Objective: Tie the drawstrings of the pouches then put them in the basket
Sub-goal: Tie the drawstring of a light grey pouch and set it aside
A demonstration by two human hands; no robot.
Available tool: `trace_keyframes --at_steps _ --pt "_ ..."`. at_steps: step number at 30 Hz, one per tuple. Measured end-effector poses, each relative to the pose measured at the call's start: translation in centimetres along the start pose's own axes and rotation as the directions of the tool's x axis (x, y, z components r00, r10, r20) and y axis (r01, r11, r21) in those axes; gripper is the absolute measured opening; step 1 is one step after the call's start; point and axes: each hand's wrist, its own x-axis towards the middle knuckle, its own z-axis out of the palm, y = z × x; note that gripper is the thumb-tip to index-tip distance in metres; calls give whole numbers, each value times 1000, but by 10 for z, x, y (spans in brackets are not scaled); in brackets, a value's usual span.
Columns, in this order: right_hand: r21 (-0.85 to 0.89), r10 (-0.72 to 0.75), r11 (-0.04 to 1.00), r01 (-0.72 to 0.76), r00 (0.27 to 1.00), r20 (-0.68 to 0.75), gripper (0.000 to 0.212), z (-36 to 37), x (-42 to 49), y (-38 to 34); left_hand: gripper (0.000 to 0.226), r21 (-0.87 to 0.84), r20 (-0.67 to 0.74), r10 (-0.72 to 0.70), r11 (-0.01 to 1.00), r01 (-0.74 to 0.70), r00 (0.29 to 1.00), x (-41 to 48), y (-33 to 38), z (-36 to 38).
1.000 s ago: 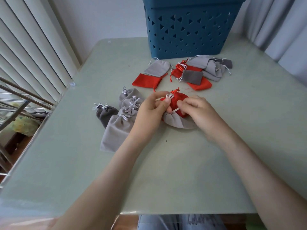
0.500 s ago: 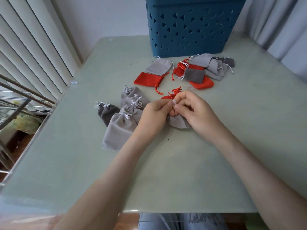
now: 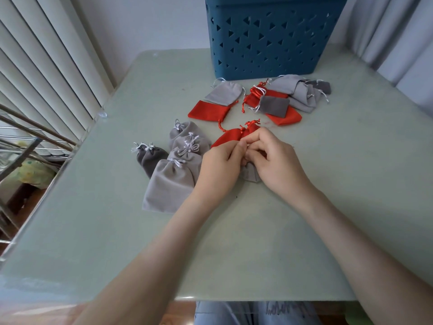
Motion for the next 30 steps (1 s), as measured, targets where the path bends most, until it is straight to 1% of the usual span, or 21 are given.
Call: trace_keyframes --at_steps 3,5,7,10,13,15,17,19,20,22,24,27,30 --pt "-34 -44 999 42 996 -72 4 2 -1 -1 38 -93 -6 -75 993 74 997 3 0 0" --pt "-73 -66 996 58 991 -116 5 3 -1 0 39 -133 2 -109 985 108 994 3 0 0" --pt "-116 -86 991 70 987 -139 9 3 -1 1 40 -146 12 -117 982 118 993 3 0 0" --pt "-199 -179 969 143 968 -174 5 3 0 2 39 -153 24 -121 980 124 992 3 0 1" --pt "-209 -222 961 183 958 -184 5 3 2 1 34 -214 45 -135 967 142 990 3 1 0" --pt "-139 -172 979 150 971 -168 4 2 1 0 28 -274 46 -145 950 152 988 3 2 -1" --pt "11 -47 999 48 992 -113 6 2 1 -3 22 -317 22 -146 937 145 989 2 2 -3" --pt "136 94 986 -93 996 -4 10 0 3 -2 19 -331 0 -124 936 117 992 2 1 -4" --pt "171 133 975 -142 989 60 9 -2 4 -1 18 -330 -10 -108 939 98 994 2 0 -4" --pt "243 177 947 -212 972 157 16 -5 5 0 17 -322 -32 -83 944 69 996 3 -3 -2" --pt "333 217 901 -279 953 212 22 -8 5 -2 16 -335 -51 -73 941 52 996 3 -4 -1" --pt "427 256 836 -345 933 252 20 -11 6 -5 15 -393 -47 -60 919 37 997 3 -2 -2" --pt "524 273 747 -409 907 320 15 -11 8 -5 18 -521 13 -68 851 65 998 3 4 -6"
